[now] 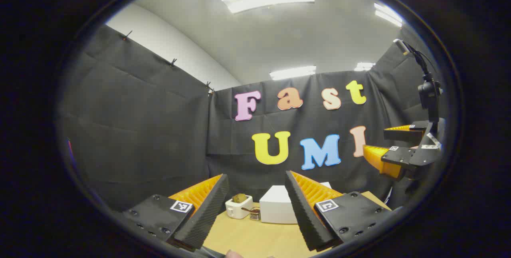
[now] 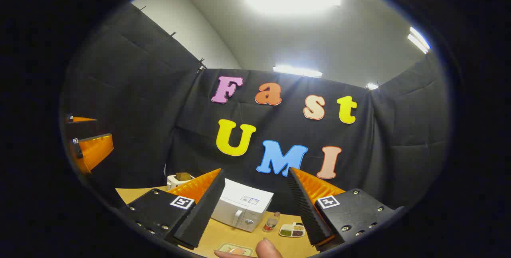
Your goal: Open the microwave oven with the left hand, put the food in, and close the microwave oven.
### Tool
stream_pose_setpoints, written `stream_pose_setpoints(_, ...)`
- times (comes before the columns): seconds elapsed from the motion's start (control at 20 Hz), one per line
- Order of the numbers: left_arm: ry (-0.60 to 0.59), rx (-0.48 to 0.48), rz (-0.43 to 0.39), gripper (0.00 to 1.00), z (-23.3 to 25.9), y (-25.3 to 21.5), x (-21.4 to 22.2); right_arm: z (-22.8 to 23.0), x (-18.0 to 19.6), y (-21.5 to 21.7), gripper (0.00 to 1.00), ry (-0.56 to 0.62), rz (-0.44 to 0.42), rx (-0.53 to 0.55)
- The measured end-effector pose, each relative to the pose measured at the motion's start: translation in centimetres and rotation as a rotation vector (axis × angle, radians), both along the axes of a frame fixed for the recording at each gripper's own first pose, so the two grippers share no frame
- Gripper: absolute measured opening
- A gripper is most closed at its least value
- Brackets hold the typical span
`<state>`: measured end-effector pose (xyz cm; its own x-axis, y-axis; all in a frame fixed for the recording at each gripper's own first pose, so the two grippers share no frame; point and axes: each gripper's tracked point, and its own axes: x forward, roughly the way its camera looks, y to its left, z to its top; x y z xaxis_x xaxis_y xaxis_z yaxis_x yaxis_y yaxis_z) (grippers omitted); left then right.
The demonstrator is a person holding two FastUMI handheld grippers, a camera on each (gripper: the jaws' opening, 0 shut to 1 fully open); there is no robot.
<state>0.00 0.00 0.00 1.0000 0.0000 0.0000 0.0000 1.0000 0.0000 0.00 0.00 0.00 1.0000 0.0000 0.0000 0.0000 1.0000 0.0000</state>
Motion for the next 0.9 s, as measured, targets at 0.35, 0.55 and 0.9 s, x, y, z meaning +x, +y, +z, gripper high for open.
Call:
stream_pose_setpoints(0.35,0.024,0.01,-0.036,0.94,-0.5,-4.3,0.8,-1.6,-0.3,-6.1,0.96,0.033,-0.077,0.021)
stream_pose_setpoints(0.55,0.027,0.017,-0.07,0.98,-0.2,-8.0,1.5,-2.4,-0.6,-9.5,0.96,0.053,-0.107,0.064)
stream_pose_setpoints(0.9,0.043,0.035,-0.099,0.94,-0.7,-13.2,2.0,-3.4,-0.6,-13.4,0.96,0.041,-0.121,0.044)
